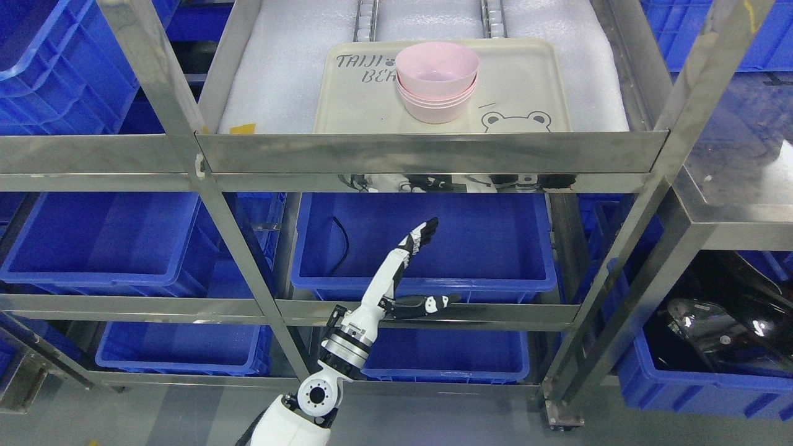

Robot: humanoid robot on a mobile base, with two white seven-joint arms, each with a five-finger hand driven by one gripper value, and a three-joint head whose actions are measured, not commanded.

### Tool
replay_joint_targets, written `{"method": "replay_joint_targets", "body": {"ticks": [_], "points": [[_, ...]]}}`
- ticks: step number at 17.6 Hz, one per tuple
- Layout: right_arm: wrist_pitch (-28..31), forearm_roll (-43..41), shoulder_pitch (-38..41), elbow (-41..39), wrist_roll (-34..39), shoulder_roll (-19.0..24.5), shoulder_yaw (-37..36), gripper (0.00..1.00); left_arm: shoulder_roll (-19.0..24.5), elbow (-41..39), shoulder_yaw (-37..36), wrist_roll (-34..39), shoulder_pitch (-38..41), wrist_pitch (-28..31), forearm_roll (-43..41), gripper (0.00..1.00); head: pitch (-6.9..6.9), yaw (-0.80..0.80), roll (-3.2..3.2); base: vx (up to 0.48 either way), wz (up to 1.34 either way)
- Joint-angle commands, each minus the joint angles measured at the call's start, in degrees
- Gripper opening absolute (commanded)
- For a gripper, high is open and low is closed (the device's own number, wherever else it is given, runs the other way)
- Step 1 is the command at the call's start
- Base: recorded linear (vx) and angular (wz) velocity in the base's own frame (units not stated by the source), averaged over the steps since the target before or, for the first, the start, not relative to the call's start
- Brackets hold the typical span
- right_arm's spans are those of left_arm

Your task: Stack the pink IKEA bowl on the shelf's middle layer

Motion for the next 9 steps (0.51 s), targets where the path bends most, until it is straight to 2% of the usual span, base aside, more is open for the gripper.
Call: {"method": "replay_joint_targets", "body": {"ticks": [1, 9], "points": [[0.0, 0.0, 1.3, -1.0, 0.0, -1.0, 0.0, 1.0, 0.9, 1.9, 5.2, 2.8, 3.0, 2.3, 3.7, 0.99, 0.0, 0.0, 0.0, 0.0, 0.0], [0.0, 0.0, 1.3, -1.0, 0.0, -1.0, 0.0, 1.0, 0.9, -3.5, 6.0, 2.8, 3.3, 5.2, 7.1, 0.99, 0.0, 0.0, 0.0, 0.0, 0.0]]}}
